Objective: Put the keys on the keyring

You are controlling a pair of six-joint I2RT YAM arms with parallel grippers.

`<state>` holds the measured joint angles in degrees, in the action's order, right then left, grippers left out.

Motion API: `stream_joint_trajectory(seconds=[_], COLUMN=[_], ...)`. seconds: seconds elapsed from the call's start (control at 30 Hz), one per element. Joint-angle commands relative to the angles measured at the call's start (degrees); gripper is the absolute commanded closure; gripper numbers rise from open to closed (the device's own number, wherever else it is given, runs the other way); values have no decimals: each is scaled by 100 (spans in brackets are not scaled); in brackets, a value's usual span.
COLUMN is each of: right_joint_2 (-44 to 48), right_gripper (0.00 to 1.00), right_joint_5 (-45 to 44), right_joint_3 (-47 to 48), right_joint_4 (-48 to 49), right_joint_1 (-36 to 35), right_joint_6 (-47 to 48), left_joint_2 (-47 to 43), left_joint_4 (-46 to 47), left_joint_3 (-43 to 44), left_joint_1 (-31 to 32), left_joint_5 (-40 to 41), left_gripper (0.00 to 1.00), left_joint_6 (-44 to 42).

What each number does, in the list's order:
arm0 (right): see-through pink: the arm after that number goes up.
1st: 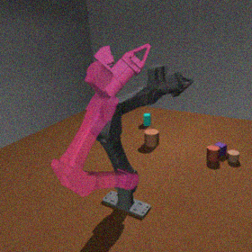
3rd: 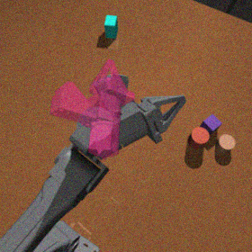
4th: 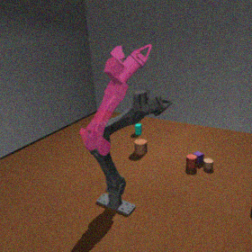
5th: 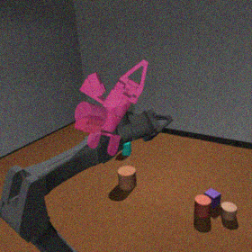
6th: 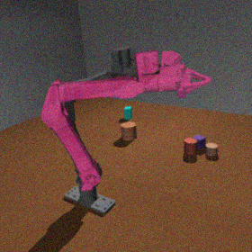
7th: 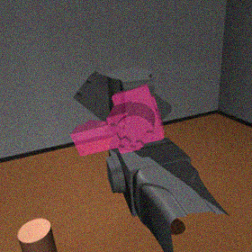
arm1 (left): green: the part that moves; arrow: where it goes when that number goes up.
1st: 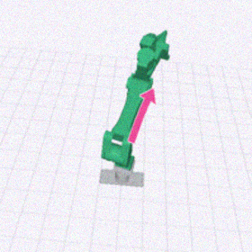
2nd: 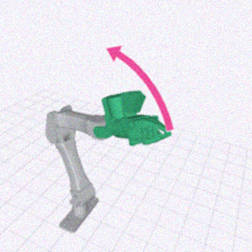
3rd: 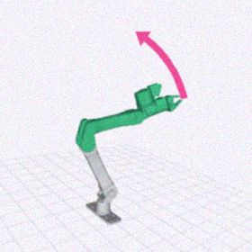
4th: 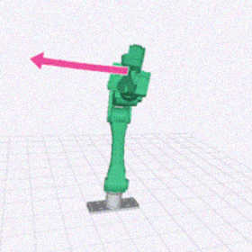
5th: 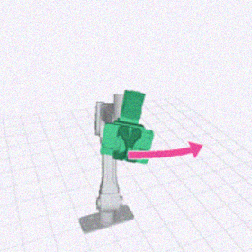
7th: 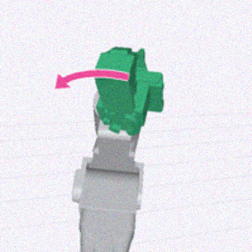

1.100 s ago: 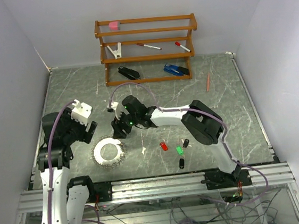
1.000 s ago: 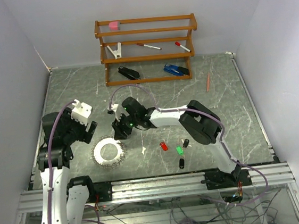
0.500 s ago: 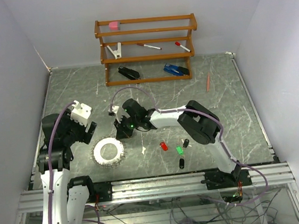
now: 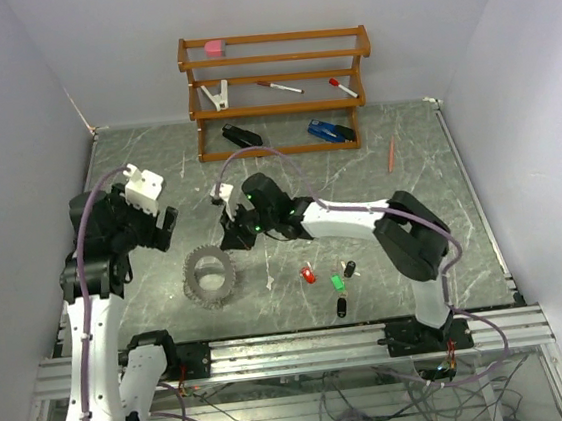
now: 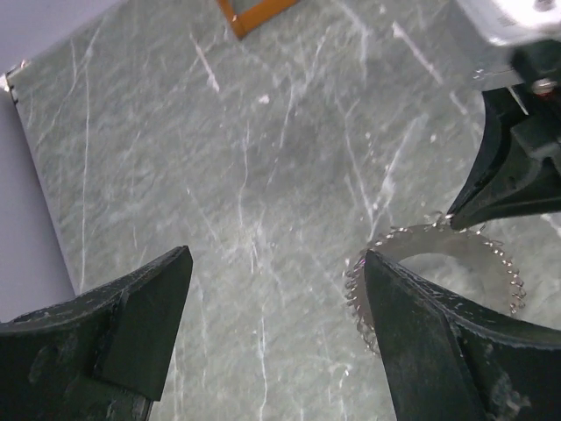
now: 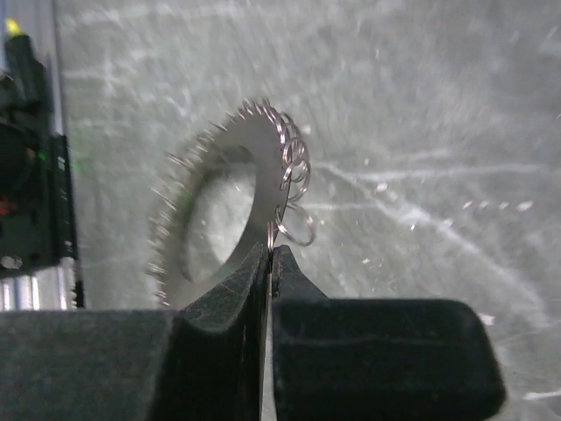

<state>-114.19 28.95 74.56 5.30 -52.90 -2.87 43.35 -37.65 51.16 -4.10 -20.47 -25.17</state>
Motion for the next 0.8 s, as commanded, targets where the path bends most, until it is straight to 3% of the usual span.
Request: stream_joint_trajectory(seconds=[0.0, 0.23, 0.57, 0.77], right_joint_2=[724, 1402, 1723, 1850], right_gripper=[100, 100, 100, 100], right_joint_5=[-113, -396, -531, -449], right_joint_3=[181, 173, 258, 315], right_joint_4=[46, -39, -194, -244], right_joint_1=[-19, -24, -18, -26], right_joint_6=[154, 116, 112, 77], left_joint_2=[364, 617, 228, 304], left_joint_4=[75, 341, 916, 718], left_joint_3=[610, 853, 105, 1], left_joint_1=[-47, -53, -47, -47], left_joint_5=[-879, -2109, -2975, -3181], left_gripper=[11, 15, 17, 17], left_joint_6=[486, 987, 1152, 786])
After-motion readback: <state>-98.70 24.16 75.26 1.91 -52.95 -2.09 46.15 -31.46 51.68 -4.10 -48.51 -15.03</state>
